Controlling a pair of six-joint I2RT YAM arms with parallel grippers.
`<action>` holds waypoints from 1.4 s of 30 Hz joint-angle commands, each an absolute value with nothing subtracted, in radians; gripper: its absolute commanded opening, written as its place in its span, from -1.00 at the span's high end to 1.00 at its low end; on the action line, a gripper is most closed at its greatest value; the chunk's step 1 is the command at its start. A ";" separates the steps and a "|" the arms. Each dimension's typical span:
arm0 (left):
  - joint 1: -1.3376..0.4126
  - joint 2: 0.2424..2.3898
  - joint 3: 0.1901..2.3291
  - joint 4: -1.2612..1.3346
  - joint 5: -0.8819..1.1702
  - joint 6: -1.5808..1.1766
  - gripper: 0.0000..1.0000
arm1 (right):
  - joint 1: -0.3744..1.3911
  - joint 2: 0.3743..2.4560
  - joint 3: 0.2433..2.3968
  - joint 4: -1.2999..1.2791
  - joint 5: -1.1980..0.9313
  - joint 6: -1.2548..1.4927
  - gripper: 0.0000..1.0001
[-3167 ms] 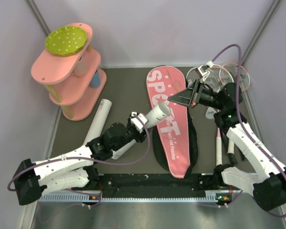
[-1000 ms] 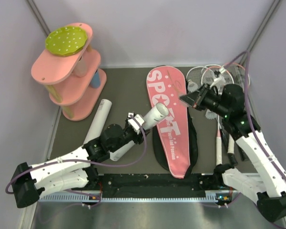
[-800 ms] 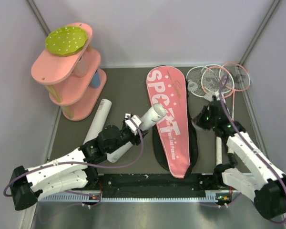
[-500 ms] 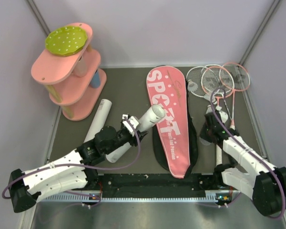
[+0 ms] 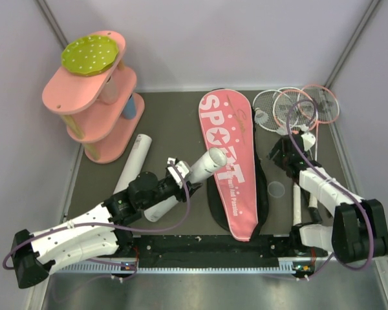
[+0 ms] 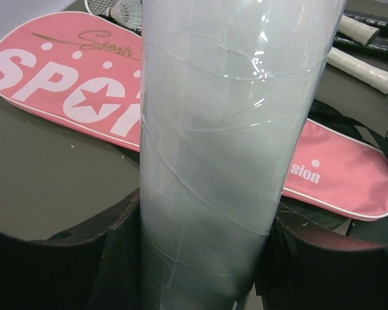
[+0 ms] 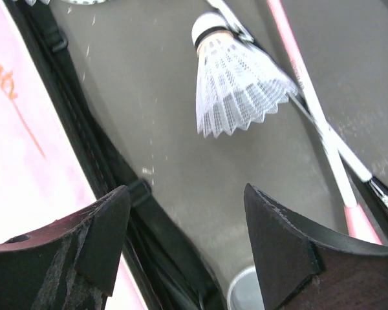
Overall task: Pack up the badminton gear
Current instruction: Place the lid at the center of the board, then pick up the shuttlecock at the center of the board.
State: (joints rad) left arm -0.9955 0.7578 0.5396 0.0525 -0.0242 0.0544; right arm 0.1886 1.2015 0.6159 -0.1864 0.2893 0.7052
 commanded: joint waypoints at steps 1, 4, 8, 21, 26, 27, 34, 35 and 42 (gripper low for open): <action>-0.992 0.726 0.519 0.123 -0.005 0.043 0.64 | 0.137 1.302 0.679 -0.032 0.356 0.758 -0.36; -0.991 0.721 0.515 0.117 -0.005 0.038 0.64 | 0.127 1.374 0.693 0.035 0.386 0.772 -0.33; -0.991 0.716 0.517 0.100 -0.008 0.041 0.64 | 0.127 1.463 0.712 0.136 0.425 0.746 -0.27; -0.991 0.744 0.522 0.114 -0.038 0.015 0.65 | 0.118 1.549 0.865 -0.093 0.424 0.742 1.00; -0.991 0.749 0.520 0.127 -0.052 0.021 0.65 | 0.126 1.366 0.816 -0.211 0.238 0.638 1.00; -0.991 0.764 0.520 0.126 -0.055 0.034 0.65 | 0.124 1.324 0.839 -0.244 0.094 0.570 1.00; -0.991 0.848 0.572 0.022 -0.155 0.173 0.71 | 0.225 1.125 1.024 -0.627 -0.477 0.301 1.00; -0.991 0.850 0.575 0.017 -0.164 0.189 0.71 | 0.245 1.097 1.076 -0.691 -0.489 0.293 1.00; -0.991 0.850 0.561 0.005 -0.183 0.195 0.71 | 0.450 1.088 1.379 -1.001 -0.490 0.213 1.00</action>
